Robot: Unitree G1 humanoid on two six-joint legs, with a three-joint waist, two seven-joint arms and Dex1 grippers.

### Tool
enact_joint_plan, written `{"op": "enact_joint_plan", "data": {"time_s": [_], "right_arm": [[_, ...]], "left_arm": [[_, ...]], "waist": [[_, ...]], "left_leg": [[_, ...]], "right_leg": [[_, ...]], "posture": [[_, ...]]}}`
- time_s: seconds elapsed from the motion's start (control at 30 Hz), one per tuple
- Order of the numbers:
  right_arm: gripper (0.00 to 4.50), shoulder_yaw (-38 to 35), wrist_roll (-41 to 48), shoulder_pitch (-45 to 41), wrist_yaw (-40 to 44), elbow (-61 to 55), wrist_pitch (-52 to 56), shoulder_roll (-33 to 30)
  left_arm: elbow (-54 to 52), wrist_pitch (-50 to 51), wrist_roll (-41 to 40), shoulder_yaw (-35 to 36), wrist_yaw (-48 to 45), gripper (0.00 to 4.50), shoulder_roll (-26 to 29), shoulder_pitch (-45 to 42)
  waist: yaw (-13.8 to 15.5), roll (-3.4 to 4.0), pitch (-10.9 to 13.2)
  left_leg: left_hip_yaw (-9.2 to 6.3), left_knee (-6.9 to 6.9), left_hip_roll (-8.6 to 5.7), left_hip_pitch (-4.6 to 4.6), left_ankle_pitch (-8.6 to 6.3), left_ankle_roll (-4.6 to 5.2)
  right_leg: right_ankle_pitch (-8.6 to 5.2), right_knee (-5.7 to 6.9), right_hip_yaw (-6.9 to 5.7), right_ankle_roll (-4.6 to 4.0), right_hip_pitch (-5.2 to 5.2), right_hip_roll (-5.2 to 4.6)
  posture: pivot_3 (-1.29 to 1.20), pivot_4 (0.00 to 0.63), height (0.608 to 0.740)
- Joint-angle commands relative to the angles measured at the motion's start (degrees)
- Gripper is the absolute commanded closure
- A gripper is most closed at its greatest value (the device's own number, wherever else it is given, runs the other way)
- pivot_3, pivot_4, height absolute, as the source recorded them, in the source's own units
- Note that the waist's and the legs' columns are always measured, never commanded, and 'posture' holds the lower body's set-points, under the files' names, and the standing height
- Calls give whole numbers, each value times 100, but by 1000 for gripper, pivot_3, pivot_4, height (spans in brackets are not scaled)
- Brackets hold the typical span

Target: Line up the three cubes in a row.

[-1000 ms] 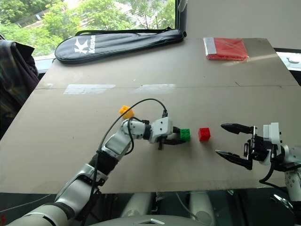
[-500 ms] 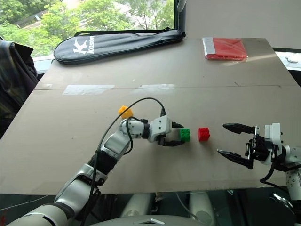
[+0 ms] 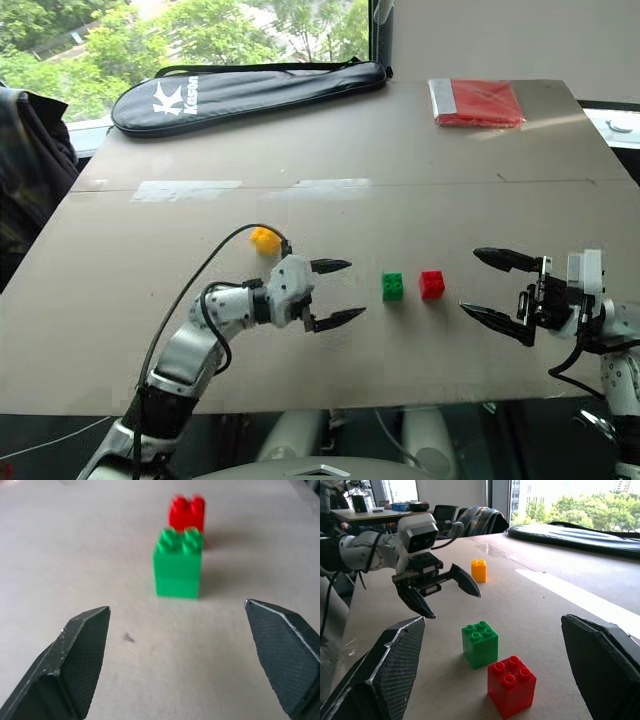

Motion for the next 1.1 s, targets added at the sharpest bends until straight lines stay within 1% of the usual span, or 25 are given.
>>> {"op": "enact_joint_plan", "data": {"time_s": [0.03, 0.1, 0.13, 0.2, 0.23, 0.33, 0.43, 0.47, 0.6, 0.77, 0.97, 1.1], "right_arm": [[0, -104, 94, -154, -65, -13, 63, 12], [0, -72, 76, -267, -57, 66, 88, 17], [0, -62, 73, -332, -67, 101, 112, 24], [0, -34, 73, -445, -67, 152, 157, 30], [0, -18, 70, -492, -60, 174, 175, 31], [0, 21, 44, -593, -32, 224, 211, 41], [0, 41, 8, -641, -14, 253, 210, 49], [0, 43, 0, -648, -18, 251, 207, 51], [0, 22, 5, -643, -67, 173, 225, 45], [0, -42, 74, -581, -38, 99, 237, 20], [0, -46, 127, -516, -33, -5, 237, 46], [0, -35, 102, -502, -84, -56, 229, 69]], "left_arm": [[-836, 248, 138, 618, 1032, 97, -217, 516], [-1225, 388, 386, 930, 1685, 97, -403, 1011], [-1353, 469, 365, 1067, 1867, 97, -479, 1223], [-1318, 521, 417, 1295, 2077, 97, -457, 1439], [-1215, 552, 475, 1408, 2187, 97, -415, 1457], [-643, 488, 727, 1605, 2442, 97, -199, 1159], [-220, 445, 843, 1513, 2517, 97, -89, 864], [-125, 487, 855, 1448, 2525, 97, -86, 796], [203, 828, 818, 1159, 2418, 97, -91, 551], [640, 903, 842, 906, 2348, 97, -62, 194], [960, 901, 826, 933, 2368, 97, -68, 6], [1022, 1127, 781, 954, 2363, 97, -55, -56]], "waist": [[61, 1, -1], [28, 0, -1], [22, -1, 0], [17, 0, 0], [24, 0, 0], [42, 0, -1], [29, 0, -1], [22, 0, -1], [13, -1, -1], [27, 1, -1], [22, 3, -3], [22, 4, -4]], "left_leg": [[-2, 0, -2, 1, 0, 0], [-9, 1, -3, 2, 1, -2], [-8, 1, -3, 3, 1, -2], [-7, 0, -3, 1, 1, -2], [-8, 0, -4, 1, 1, -2], [-13, 1, -3, 5, 2, -2], [-10, 2, -6, 11, 2, -2], [-7, 2, -9, 8, 2, -2], [-3, 2, -16, -1, 1, 0], [-12, 0, -14, 1, 2, -2], [-10, 0, -13, 7, 2, -3], [-10, 0, -13, 7, 2, -3]], "right_leg": [[0, 2, -1, 0, 2, -2], [-1, 1, -12, -2, 9, 2], [-1, 1, -12, -2, 8, 3], [-1, 0, -14, -2, 6, 5], [-1, 1, -17, -2, 6, 8], [-10, 5, -32, -16, 8, 22], [-9, 6, -34, -15, 15, 33], [-2, 5, -32, -4, 14, 31], [0, 0, -27, 1, 6, 22], [0, 4, -31, -1, 4, 13], [0, 6, -28, -2, 9, 13], [0, 6, -28, -1, 9, 6]], "posture": [[0, 150, 694], [0, 150, 694], [0, 150, 694], [0, 150, 694], [0, 150, 694], [0, 150, 694], [0, 150, 694], [0, 150, 694], [0, 150, 694], [0, 150, 694], [0, 150, 694], [0, 150, 694]]}}
